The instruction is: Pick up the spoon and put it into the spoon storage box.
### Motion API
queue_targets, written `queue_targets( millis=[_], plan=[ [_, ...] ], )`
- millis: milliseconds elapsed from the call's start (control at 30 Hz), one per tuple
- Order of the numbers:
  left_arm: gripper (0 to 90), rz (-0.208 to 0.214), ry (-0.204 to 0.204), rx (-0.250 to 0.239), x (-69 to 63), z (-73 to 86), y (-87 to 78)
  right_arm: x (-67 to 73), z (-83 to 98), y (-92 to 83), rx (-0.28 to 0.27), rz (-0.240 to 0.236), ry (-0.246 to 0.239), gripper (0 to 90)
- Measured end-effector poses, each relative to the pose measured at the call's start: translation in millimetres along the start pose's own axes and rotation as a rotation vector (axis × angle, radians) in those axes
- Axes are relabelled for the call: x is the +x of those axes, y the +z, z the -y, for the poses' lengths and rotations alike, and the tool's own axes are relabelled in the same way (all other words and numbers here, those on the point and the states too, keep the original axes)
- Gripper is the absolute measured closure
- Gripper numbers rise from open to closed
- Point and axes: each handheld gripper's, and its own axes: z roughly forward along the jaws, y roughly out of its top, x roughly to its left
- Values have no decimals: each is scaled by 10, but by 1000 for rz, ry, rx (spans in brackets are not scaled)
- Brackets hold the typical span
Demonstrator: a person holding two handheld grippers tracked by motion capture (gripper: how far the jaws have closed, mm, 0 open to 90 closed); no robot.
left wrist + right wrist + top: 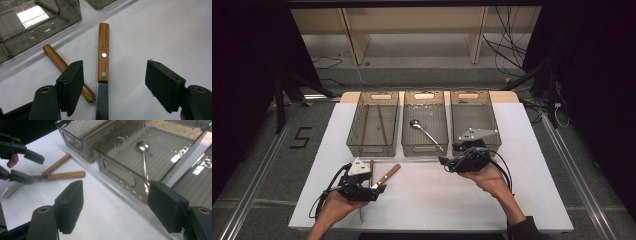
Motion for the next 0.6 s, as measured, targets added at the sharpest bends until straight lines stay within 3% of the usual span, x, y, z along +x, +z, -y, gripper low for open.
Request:
queue_targets(
  millis=[600],
  plan=[
    [323,-9,43,113,-6,-158,160,7,419,-207,-41,-20,28,297]
  ],
)
